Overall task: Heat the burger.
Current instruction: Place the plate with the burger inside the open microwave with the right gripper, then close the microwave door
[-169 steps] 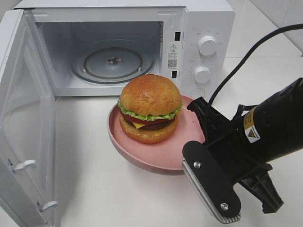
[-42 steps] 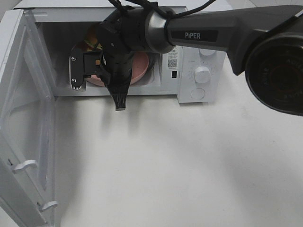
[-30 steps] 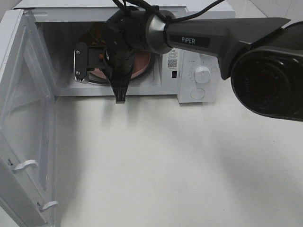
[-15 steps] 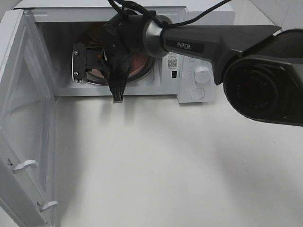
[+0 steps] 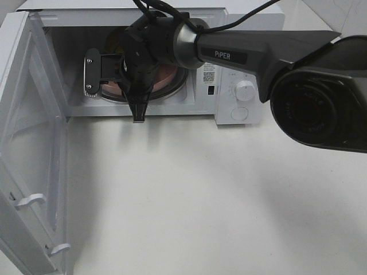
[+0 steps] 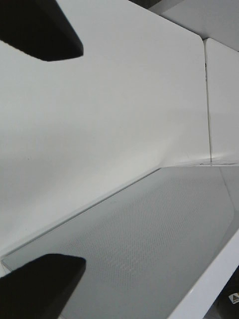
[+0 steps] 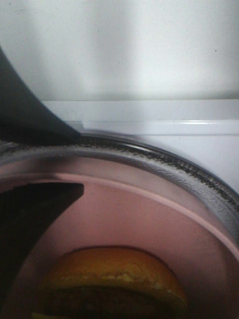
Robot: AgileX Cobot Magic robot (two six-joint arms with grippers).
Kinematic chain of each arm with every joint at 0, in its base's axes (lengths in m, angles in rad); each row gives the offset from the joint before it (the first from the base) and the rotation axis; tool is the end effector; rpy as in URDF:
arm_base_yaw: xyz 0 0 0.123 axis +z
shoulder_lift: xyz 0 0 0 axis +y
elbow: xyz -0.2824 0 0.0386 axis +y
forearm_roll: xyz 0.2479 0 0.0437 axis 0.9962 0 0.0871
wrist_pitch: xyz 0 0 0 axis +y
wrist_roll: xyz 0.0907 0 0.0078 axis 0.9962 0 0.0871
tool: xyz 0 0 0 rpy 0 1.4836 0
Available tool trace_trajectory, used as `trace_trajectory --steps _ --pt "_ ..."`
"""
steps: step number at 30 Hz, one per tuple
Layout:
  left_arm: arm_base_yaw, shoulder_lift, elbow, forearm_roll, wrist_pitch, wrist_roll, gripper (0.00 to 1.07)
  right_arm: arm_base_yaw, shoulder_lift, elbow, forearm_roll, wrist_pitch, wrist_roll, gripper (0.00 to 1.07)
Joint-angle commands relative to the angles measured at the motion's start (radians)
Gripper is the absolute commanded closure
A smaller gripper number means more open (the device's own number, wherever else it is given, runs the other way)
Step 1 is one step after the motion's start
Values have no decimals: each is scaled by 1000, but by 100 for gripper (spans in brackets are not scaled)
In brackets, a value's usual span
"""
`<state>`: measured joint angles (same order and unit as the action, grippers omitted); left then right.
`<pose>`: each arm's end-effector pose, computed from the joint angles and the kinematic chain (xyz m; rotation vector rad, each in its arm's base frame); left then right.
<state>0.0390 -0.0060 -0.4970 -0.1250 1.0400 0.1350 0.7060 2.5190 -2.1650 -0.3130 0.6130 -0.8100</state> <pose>-0.0045 -0.0100 0.2785 0.1011 2.0121 -0.0384 0.4352 0.3499 0.1436 -1.8436 1.6063 -0.3791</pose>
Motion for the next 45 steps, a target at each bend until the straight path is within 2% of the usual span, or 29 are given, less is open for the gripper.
trace_trajectory --steps 1,4,10,12,13,15,18,20,24,25,28,30,31,33,34,35,37,38,39,40,41,45 --pt "2 -20 3 -2 -4 -1 9 -3 4 -5 12 12 -11 69" --pt "2 -20 3 -2 -4 -1 9 -2 4 -2 15 43 -8 63" --pt "2 -20 3 -2 -4 -1 9 -2 -9 17 37 42 -9 59" --pt "2 -20 3 -2 -4 -1 9 -2 -52 101 32 -15 -13 49" --pt "2 -20 3 -2 -4 -1 9 -2 -52 101 32 -15 -13 49" --pt "2 -20 3 -2 -4 -1 9 -2 -85 160 26 -52 -13 39" --pt "2 -20 3 -2 -4 -1 9 -2 -98 180 26 -70 -13 35" --pt "2 -20 3 -2 -4 -1 9 -2 -148 259 21 -148 -13 25" --pt "2 -20 3 -2 -4 -1 9 -2 -183 320 -4 -180 -13 25" --pt "2 -20 3 -2 -4 -1 9 -2 -208 367 -15 -208 -13 26" --pt "2 -20 3 -2 -4 -1 9 -2 -224 395 -20 -226 -13 26" --pt "2 -20 3 -2 -4 -1 9 -2 -285 498 -23 -287 -14 26" --pt "2 -20 3 -2 -4 -1 9 -2 -285 498 -23 -287 -14 26" --pt "2 -20 3 -2 -4 -1 9 0 -334 582 -23 -345 -12 27" --pt "2 -20 3 -2 -4 -1 9 0 -334 582 -23 -345 -12 27" --pt "2 -20 3 -2 -4 -1 9 0 -367 637 -19 -382 -10 28" --pt "2 -20 3 -2 -4 -1 9 0 -385 668 -19 -399 -8 28" --pt "2 -20 3 -2 -4 -1 9 0 -420 728 -19 -425 -4 28" --pt "2 -20 3 -2 -4 -1 9 0 -420 728 -19 -425 -4 28" --pt "2 -20 3 -2 -4 -1 9 0 -452 777 -19 -434 -3 29" --pt "2 -20 3 -2 -4 -1 9 0 -452 777 -19 -434 -3 29" --pt "2 -20 3 -2 -4 -1 9 0 -539 896 -19 -462 10 30"
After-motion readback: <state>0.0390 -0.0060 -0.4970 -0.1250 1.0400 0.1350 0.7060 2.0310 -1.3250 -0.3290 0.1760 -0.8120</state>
